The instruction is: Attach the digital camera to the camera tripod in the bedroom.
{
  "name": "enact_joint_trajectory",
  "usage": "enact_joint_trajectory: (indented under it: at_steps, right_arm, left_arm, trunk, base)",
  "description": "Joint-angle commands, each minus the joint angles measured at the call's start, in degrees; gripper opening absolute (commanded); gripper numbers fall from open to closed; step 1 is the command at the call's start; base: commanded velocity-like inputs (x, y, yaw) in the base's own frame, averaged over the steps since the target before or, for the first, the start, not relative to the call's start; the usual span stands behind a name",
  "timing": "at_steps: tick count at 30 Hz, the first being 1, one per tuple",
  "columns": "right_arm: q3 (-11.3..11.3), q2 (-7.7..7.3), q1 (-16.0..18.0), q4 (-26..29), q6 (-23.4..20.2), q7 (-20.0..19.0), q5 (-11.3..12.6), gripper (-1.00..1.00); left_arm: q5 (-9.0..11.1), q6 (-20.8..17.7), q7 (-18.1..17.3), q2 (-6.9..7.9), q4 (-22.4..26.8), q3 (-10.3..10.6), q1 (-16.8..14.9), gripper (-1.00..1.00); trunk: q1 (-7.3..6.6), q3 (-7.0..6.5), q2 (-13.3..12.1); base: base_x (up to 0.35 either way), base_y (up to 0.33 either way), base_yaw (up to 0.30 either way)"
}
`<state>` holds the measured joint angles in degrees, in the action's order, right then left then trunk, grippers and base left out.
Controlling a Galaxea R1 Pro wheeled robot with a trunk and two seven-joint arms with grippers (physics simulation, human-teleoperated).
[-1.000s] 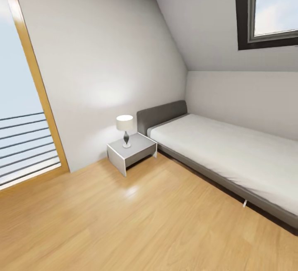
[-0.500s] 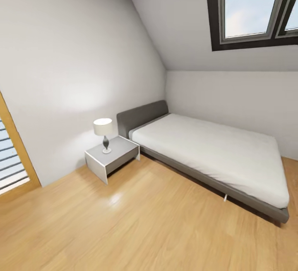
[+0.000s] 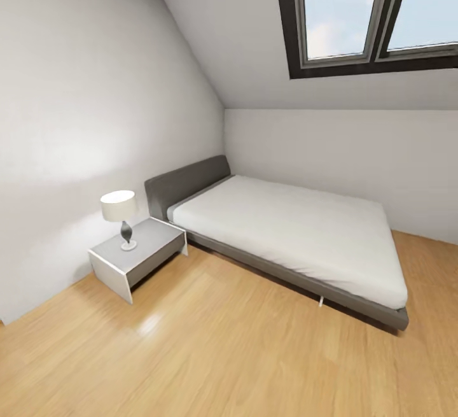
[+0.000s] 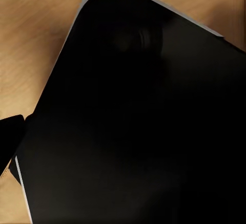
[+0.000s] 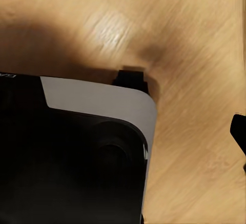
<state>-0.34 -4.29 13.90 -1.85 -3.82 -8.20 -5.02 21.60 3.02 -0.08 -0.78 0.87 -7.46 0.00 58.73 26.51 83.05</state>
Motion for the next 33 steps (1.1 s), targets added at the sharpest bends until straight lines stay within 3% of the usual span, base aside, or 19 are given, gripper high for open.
enact_joint_trajectory:
  at_steps: [1,20,33]
  right_arm:
    - [-0.06,-0.03,0.08,-0.08,-0.07,-0.15,-0.52,1.00]
    - [-0.10,-0.27,0.09,-0.08,-0.05,-0.23,-0.52,1.00]
    - [-0.10,-0.34,0.10,-0.08,-0.05,-0.16,-0.52,1.00]
  left_arm:
    - [-0.07,0.13,-0.01,-0.02,0.04,-0.45,0.00,1.00]
    - [0.68,0.07,0.06,0.22,0.01,-1.08,0.00,1.00]
    - [0.11,0.10,0.01,0.16,0.08,-0.69,0.00,1.00]
  trunk:
    - [0.00,0.05,0.03]
    - [0.00,0.05,0.03]
    - [0.00,0.05,0.03]
  base:
    - [0.037,0.005,-0.300]
    - [0.006,0.001,-0.300]
    - [0.000,0.000,-0.300]
